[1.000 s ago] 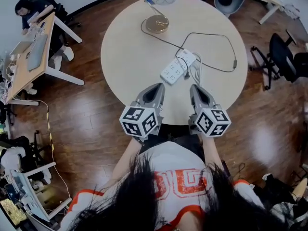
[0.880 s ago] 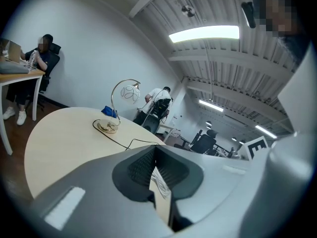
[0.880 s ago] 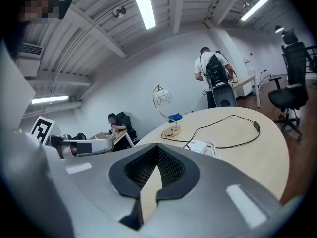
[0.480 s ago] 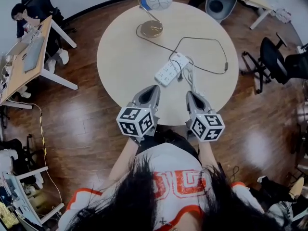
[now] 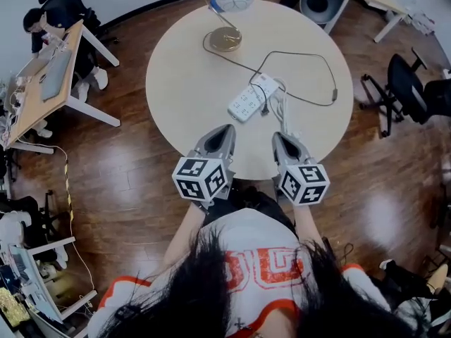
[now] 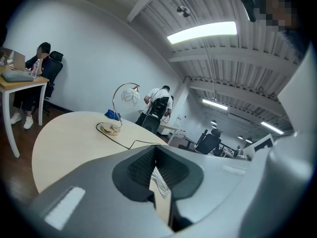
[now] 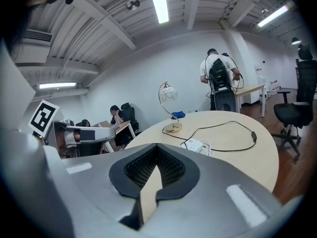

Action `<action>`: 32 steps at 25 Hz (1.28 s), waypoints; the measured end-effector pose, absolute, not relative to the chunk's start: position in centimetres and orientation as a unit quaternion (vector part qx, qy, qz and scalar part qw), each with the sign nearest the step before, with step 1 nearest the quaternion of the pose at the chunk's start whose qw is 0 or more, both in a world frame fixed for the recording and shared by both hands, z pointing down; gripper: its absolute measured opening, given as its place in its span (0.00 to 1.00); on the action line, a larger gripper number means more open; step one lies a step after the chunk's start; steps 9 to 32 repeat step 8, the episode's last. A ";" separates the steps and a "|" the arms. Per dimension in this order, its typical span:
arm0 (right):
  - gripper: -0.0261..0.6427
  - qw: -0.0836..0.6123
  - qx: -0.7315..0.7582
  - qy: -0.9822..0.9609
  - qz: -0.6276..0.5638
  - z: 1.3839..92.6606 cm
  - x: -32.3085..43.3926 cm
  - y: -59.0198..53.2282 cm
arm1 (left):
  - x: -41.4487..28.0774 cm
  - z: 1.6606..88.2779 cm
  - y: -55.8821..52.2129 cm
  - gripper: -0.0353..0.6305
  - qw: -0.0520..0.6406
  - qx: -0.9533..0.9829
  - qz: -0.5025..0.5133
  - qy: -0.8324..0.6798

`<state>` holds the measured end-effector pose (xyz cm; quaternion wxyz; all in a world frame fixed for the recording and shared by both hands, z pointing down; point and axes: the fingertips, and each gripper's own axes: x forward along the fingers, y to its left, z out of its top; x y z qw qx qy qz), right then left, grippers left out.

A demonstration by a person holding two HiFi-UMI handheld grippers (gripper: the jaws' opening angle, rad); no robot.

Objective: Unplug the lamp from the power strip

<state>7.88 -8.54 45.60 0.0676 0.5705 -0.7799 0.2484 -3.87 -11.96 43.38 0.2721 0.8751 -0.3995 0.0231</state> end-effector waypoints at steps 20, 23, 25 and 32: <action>0.04 0.072 0.562 -0.783 0.255 46.1 8.2 -8.2 | -3.2 43.8 -11.5 0.05 0.276 0.873 0.031 -0.402; 0.04 0.072 0.562 -0.783 0.255 46.1 8.2 -8.2 | -3.2 43.8 -11.5 0.05 0.276 0.873 0.031 -0.402; 0.04 0.072 0.562 -0.783 0.255 46.1 8.2 -8.2 | -3.2 43.8 -11.5 0.05 0.276 0.873 0.031 -0.402; 0.04 0.072 0.562 -0.783 0.255 46.1 8.2 -8.2 | -3.2 43.8 -11.5 0.05 0.276 0.873 0.031 -0.402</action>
